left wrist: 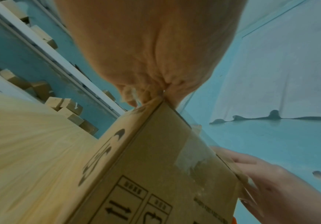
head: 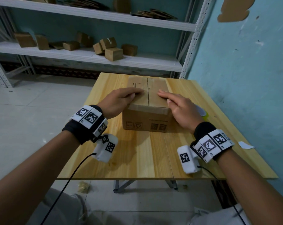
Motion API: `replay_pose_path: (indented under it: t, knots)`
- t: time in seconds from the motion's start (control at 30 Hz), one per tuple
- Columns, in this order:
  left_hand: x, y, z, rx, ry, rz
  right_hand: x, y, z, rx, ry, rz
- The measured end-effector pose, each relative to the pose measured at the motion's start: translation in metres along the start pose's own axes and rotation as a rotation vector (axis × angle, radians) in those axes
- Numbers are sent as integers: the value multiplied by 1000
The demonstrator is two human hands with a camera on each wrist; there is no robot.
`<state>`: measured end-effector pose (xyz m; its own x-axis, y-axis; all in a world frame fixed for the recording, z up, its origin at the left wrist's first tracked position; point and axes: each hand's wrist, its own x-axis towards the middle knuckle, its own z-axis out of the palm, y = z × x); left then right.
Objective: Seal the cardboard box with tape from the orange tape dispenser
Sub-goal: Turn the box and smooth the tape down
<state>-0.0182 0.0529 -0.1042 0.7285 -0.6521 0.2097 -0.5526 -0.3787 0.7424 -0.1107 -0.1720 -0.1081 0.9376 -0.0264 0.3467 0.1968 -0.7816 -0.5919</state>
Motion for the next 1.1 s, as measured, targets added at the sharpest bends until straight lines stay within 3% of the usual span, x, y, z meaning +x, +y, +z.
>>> replay_pose_path:
  t: [0.4,0.8,1.1]
  knots:
    - [-8,-11,-8,-238,-66,127,-4,13,-4,338,-116,44]
    - [-10,-13,-9,-206,-6,145,-4,19,-8,297,-156,15]
    - [-7,-9,-10,-135,44,63,-2,16,-16,266,-178,4]
